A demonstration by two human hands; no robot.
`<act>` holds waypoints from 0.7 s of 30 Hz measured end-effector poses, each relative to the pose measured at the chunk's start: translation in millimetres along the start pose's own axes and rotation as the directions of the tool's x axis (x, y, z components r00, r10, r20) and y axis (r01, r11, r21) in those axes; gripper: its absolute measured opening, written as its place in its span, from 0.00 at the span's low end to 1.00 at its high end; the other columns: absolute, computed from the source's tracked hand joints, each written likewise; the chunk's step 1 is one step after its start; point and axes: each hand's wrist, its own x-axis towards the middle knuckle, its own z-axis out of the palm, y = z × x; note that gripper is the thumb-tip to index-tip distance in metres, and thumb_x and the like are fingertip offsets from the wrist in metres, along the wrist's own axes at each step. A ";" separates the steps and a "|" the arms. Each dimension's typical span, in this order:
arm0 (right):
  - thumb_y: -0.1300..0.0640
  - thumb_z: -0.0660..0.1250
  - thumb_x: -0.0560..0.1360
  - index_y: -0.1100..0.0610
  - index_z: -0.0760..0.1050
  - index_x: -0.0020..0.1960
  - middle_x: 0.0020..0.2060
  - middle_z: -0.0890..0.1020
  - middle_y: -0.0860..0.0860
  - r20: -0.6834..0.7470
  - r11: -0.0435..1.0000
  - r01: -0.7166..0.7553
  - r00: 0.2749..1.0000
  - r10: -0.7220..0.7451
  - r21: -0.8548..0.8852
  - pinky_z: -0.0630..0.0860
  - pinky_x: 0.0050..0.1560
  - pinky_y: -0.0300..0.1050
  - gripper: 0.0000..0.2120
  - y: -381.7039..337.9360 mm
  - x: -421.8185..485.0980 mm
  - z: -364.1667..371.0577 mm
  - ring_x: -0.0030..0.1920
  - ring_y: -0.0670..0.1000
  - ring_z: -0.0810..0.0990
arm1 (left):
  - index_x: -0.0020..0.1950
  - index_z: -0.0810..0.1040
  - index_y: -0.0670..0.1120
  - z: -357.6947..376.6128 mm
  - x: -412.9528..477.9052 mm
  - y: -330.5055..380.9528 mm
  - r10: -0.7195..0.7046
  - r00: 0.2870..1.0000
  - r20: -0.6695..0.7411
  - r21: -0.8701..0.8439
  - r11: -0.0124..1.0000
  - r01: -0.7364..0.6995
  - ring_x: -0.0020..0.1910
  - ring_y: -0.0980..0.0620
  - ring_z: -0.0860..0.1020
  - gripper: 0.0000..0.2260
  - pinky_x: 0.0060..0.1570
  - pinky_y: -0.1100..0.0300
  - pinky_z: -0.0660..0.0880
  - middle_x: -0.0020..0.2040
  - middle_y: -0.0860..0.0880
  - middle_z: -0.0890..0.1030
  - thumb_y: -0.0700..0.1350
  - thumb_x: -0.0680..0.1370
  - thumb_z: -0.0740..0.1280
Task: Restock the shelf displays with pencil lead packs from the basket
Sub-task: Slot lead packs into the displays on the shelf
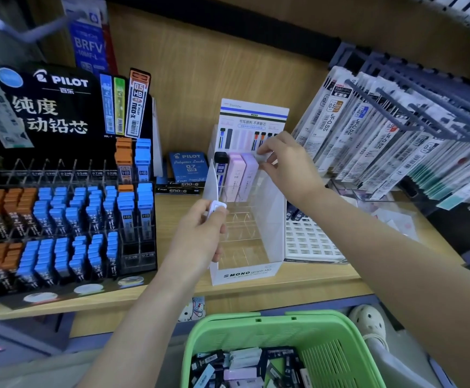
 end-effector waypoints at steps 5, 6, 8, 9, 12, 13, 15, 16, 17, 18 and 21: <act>0.65 0.62 0.77 0.58 0.69 0.63 0.60 0.70 0.54 -0.021 0.993 -0.116 0.993 0.115 -0.026 0.74 0.46 0.50 0.16 -14.6 -12.2 -11.7 0.46 0.53 0.76 | 0.44 0.77 0.53 2.2 -0.8 1.8 -0.020 0.999 0.039 -0.072 0.997 0.022 0.30 0.52 0.70 0.13 0.25 0.69 0.70 0.35 0.48 0.71 0.39 0.81 0.57; 0.65 0.61 0.77 0.58 0.68 0.63 0.58 0.71 0.54 -0.052 0.991 -0.127 0.990 0.129 0.041 0.73 0.46 0.47 0.15 -20.7 -18.5 -15.7 0.44 0.51 0.75 | 0.45 0.77 0.55 2.0 -1.4 0.5 -0.007 0.999 0.054 -0.060 0.998 0.010 0.31 0.53 0.71 0.14 0.29 0.69 0.72 0.35 0.49 0.72 0.39 0.81 0.57; 0.63 0.60 0.78 0.58 0.68 0.61 0.54 0.72 0.52 -0.054 0.978 -0.112 0.991 0.123 0.177 0.71 0.44 0.42 0.12 -33.1 -36.1 -22.1 0.40 0.46 0.72 | 0.45 0.75 0.59 0.6 -3.8 -2.3 0.030 0.994 0.106 -0.036 0.999 -0.026 0.33 0.53 0.73 0.14 0.33 0.66 0.75 0.38 0.48 0.74 0.40 0.81 0.58; 0.61 0.60 0.79 0.57 0.69 0.61 0.53 0.73 0.51 -0.013 0.970 -0.106 0.994 0.111 0.220 0.71 0.45 0.40 0.11 -39.0 -47.7 -24.9 0.40 0.44 0.72 | 0.45 0.75 0.60 -0.2 -5.4 -3.0 0.049 0.988 0.144 -0.039 0.998 -0.044 0.33 0.53 0.74 0.14 0.33 0.65 0.76 0.40 0.47 0.75 0.40 0.81 0.60; 0.57 0.59 0.80 0.55 0.71 0.62 0.53 0.74 0.47 0.175 0.949 -0.124 0.982 0.075 0.290 0.71 0.50 0.36 0.12 -55.9 -83.6 -30.7 0.45 0.42 0.73 | 0.49 0.78 0.57 -1.6 -9.3 -4.4 0.083 0.970 0.228 -0.033 0.996 -0.077 0.29 0.58 0.76 0.11 0.31 0.66 0.76 0.46 0.45 0.79 0.40 0.79 0.63; 0.57 0.59 0.80 0.54 0.73 0.61 0.51 0.75 0.46 0.232 0.930 -0.154 0.970 0.078 0.335 0.71 0.50 0.35 0.11 -59.9 -92.1 -32.4 0.46 0.42 0.74 | 0.51 0.79 0.54 -0.9 -9.1 -5.2 0.084 0.968 0.236 -0.011 0.996 -0.084 0.28 0.58 0.76 0.09 0.31 0.66 0.75 0.46 0.44 0.80 0.40 0.79 0.64; 0.58 0.62 0.79 0.52 0.74 0.55 0.45 0.79 0.44 0.317 0.859 -0.252 0.942 0.111 0.446 0.75 0.45 0.35 0.07 -63.4 -101.2 -35.1 0.43 0.43 0.78 | 0.52 0.77 0.47 0.6 -8.2 -6.1 0.079 0.968 0.237 0.027 0.996 -0.088 0.28 0.56 0.77 0.06 0.30 0.65 0.75 0.44 0.44 0.81 0.39 0.77 0.67; 0.60 0.63 0.78 0.52 0.74 0.52 0.42 0.80 0.45 0.344 0.809 -0.306 0.929 0.137 0.502 0.76 0.42 0.35 0.05 -63.6 -102.8 -36.9 0.39 0.43 0.79 | 0.52 0.76 0.45 1.1 -8.6 -6.2 0.076 0.969 0.233 0.041 0.995 -0.088 0.28 0.56 0.77 0.06 0.30 0.64 0.75 0.43 0.45 0.82 0.39 0.76 0.68; 0.62 0.65 0.77 0.53 0.74 0.50 0.40 0.80 0.46 0.356 0.760 -0.345 0.921 0.160 0.551 0.77 0.40 0.35 0.05 -63.0 -103.5 -38.5 0.37 0.43 0.80 | 0.52 0.75 0.44 2.0 -8.9 -6.6 0.076 0.970 0.232 0.058 0.994 -0.092 0.29 0.56 0.78 0.07 0.31 0.63 0.75 0.43 0.45 0.82 0.40 0.76 0.68; 0.64 0.66 0.76 0.54 0.74 0.48 0.39 0.81 0.47 0.349 0.721 -0.359 0.921 0.172 0.593 0.77 0.40 0.35 0.06 -61.9 -103.8 -41.0 0.36 0.43 0.80 | 0.52 0.75 0.43 2.8 -9.0 -7.3 0.085 0.968 0.235 0.087 0.990 -0.108 0.29 0.57 0.78 0.07 0.32 0.64 0.74 0.44 0.45 0.81 0.42 0.76 0.68; 0.67 0.67 0.74 0.52 0.74 0.42 0.38 0.81 0.45 0.266 0.699 -0.304 0.950 0.166 0.647 0.77 0.45 0.36 0.11 -59.2 -106.1 -50.0 0.40 0.43 0.80 | 0.54 0.76 0.45 5.4 -10.3 -8.0 0.065 0.959 0.276 0.176 0.977 -0.117 0.31 0.57 0.75 0.12 0.33 0.67 0.73 0.43 0.49 0.80 0.52 0.79 0.61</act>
